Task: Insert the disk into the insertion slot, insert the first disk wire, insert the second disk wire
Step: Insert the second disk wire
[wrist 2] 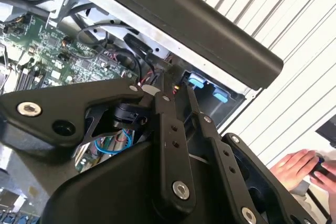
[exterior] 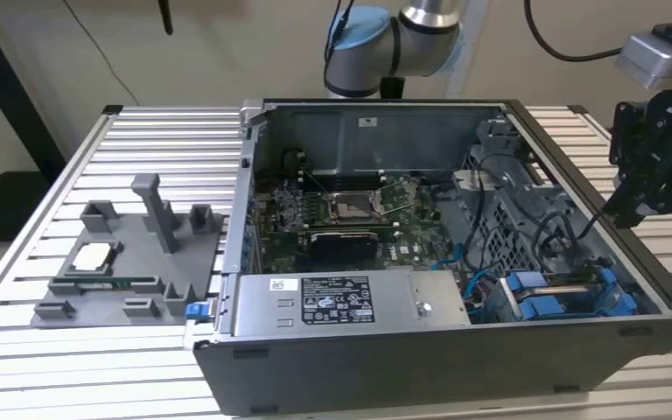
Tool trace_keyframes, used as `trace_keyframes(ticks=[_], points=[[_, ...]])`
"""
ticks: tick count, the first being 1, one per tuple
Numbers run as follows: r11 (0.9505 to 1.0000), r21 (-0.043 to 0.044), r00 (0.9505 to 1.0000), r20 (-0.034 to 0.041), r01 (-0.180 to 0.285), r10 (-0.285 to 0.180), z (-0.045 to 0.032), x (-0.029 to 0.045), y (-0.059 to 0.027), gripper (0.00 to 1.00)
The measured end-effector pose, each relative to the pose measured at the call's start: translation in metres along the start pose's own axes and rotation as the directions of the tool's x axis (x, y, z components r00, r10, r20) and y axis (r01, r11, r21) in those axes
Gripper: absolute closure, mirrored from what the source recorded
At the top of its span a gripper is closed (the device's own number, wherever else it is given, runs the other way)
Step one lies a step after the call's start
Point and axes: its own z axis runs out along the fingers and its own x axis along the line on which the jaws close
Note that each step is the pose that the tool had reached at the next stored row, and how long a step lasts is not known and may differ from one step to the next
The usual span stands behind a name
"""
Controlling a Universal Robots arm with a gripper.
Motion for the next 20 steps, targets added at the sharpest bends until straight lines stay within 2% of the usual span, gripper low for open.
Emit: trace_keyframes(ticks=[10, 12, 13, 20], points=[[0.9982, -0.0012, 0.9982, 0.0005, 0.060, -0.060, 0.0043, 0.0001, -0.0046, 0.74], [0.9980, -0.0013, 0.9980, 0.0005, 0.063, -0.063, 0.0045, 0.0002, -0.0047, 0.76], [0.9980, -0.0013, 0.9980, 0.0008, 0.063, -0.063, 0.0047, 0.0002, -0.0047, 0.83], [0.9980, -0.0013, 0.9980, 0.0008, 0.064, -0.064, 0.0048, 0.0001, -0.0047, 0.84]])
